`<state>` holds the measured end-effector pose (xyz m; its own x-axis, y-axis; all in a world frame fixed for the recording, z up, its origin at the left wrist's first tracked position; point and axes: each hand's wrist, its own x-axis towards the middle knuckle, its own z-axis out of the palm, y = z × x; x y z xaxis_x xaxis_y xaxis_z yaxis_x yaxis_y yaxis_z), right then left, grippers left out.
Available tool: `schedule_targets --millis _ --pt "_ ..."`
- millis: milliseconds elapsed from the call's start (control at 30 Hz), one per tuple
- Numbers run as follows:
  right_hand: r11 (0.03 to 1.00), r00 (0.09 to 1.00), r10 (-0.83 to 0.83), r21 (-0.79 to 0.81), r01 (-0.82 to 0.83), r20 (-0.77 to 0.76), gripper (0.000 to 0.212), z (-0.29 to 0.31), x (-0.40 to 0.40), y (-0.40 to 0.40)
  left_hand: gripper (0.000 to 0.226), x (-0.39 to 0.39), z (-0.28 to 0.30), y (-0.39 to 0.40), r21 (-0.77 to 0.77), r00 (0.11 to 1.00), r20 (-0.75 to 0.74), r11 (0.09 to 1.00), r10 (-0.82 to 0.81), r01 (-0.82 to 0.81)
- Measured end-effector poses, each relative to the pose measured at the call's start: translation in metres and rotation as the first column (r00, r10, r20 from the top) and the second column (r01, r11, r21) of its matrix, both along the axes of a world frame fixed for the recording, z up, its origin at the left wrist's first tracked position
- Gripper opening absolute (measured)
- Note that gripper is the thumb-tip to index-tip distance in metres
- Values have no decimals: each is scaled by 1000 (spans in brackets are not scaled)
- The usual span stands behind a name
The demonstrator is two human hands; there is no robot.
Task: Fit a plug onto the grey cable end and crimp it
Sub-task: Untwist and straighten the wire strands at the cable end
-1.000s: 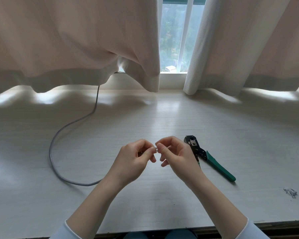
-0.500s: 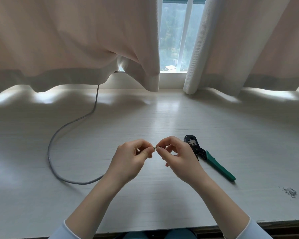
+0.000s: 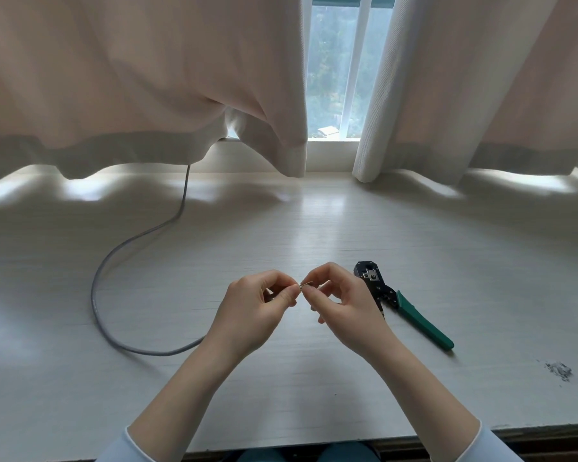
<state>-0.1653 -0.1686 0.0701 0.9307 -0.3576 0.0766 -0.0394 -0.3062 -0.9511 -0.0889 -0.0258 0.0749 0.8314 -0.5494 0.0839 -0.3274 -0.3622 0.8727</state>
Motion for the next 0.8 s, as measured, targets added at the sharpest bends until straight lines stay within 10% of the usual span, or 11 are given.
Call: schedule_targets --millis 800 --pt "971 999 -19 239 11 33 12 -5 3 0 14 1 2 1 -64 995 -99 998 -16 10"
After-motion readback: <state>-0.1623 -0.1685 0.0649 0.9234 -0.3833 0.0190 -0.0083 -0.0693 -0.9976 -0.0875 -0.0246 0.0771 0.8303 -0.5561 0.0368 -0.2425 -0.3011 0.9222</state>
